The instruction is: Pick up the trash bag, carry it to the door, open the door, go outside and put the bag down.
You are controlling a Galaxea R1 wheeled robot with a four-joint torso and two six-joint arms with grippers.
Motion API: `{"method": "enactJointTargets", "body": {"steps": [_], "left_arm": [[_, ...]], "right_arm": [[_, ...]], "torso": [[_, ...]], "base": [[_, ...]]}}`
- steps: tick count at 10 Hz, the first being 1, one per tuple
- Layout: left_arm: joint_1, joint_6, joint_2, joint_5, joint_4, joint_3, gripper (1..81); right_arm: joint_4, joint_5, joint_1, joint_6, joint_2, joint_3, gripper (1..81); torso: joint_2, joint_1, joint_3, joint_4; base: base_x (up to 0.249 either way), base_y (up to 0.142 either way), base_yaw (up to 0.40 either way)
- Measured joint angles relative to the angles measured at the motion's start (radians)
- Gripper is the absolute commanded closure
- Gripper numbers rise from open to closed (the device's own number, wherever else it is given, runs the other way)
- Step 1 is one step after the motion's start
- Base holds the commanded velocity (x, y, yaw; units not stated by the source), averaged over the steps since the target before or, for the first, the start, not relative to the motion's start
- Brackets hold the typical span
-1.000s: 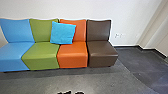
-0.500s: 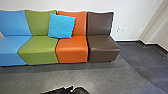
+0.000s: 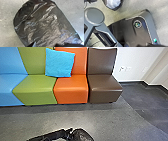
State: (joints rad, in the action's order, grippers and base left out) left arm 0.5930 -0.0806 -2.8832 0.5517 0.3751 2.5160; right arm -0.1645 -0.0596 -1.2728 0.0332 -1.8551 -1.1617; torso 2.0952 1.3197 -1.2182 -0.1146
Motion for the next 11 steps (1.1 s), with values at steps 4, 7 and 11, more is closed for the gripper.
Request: {"method": "enactJointTargets", "body": {"steps": [4, 7, 11], "left_arm": [[-0.041, -0.004, -0.010, 0.024, 0.000, 0.024, 1.0], [-0.069, -0.022, -0.037, 0.045, -0.001, 0.052, 1.0], [-0.092, -0.022, -0.067, 0.081, -0.005, 0.066, 1.0]], "right_arm": [[0.000, -0.001, -0.002, 0.000, 0.000, 0.000, 1.0], [0.000, -0.002, -0.004, 0.000, 0.000, 0.000, 1.0], [0.000, -0.004, -0.006, 0.000, 0.000, 0.000, 1.0]], "torso": [[0.144, 0.089, -0.011, 0.000], [0.255, 0.158, -0.011, 0.000], [0.383, 0.237, -0.090, 0.000]], "base": [[0.000, 0.000, 0.000], [0.000, 0.000, 0.000], [0.000, 0.000, 0.000]]}}
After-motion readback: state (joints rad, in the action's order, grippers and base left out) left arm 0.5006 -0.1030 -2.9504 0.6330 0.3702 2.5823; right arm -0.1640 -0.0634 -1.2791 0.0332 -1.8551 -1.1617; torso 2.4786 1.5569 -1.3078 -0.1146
